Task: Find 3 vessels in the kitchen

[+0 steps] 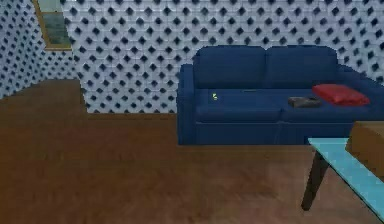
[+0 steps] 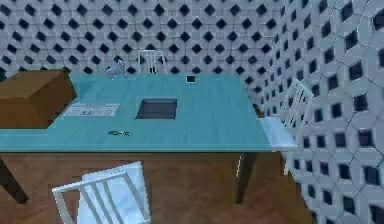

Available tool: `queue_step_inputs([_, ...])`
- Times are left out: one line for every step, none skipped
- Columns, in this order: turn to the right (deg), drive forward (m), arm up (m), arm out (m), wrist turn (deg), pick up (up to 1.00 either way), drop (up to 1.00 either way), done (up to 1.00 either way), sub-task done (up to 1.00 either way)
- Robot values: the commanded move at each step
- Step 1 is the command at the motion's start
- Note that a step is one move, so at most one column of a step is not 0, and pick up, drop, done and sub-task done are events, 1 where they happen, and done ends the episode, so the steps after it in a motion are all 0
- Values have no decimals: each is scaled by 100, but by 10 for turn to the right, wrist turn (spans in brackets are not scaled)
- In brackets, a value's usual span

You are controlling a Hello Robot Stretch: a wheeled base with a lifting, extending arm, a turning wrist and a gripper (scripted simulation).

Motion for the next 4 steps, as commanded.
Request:
queue_step_inputs([-120,0,0,0,0,0,0,0,0])
queue_step_inputs([0,35,0,0,0,0,0,0,0])
queue_step_inputs([-450,0,0,0,0,0,0,0,0])
queue_step_inputs([-210,0,0,0,0,0,0,0,0])
